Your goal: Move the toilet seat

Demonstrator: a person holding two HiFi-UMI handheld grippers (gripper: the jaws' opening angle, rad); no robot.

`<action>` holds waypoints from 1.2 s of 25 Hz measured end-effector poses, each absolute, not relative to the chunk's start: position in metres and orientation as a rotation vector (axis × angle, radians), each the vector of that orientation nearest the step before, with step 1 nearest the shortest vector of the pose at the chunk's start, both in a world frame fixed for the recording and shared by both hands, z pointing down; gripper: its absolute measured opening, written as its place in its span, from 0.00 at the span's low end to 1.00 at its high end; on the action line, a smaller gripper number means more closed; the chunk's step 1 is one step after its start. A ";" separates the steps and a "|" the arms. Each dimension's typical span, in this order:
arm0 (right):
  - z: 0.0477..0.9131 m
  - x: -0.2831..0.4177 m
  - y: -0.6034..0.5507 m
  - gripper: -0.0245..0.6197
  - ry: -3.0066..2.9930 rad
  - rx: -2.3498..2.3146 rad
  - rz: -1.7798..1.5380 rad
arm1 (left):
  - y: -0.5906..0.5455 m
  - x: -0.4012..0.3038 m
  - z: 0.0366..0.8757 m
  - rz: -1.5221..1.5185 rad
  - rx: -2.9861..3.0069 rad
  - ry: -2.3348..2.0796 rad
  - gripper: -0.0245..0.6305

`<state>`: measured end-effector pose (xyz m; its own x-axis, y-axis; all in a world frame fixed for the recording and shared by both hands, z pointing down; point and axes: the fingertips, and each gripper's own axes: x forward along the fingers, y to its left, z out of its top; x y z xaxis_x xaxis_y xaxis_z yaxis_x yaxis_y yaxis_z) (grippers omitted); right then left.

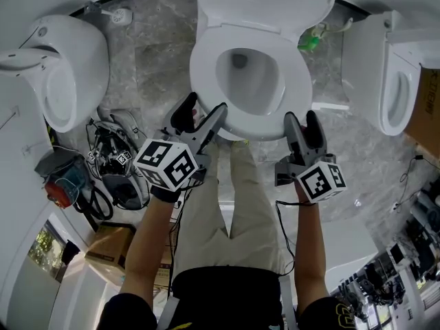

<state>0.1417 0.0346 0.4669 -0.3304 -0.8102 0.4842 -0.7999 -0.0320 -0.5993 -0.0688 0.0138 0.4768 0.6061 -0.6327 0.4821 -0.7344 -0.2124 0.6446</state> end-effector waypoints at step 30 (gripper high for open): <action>0.451 0.145 0.012 0.66 2.105 -1.804 -1.260 | -0.011 -0.071 0.463 0.072 1.954 -1.104 0.61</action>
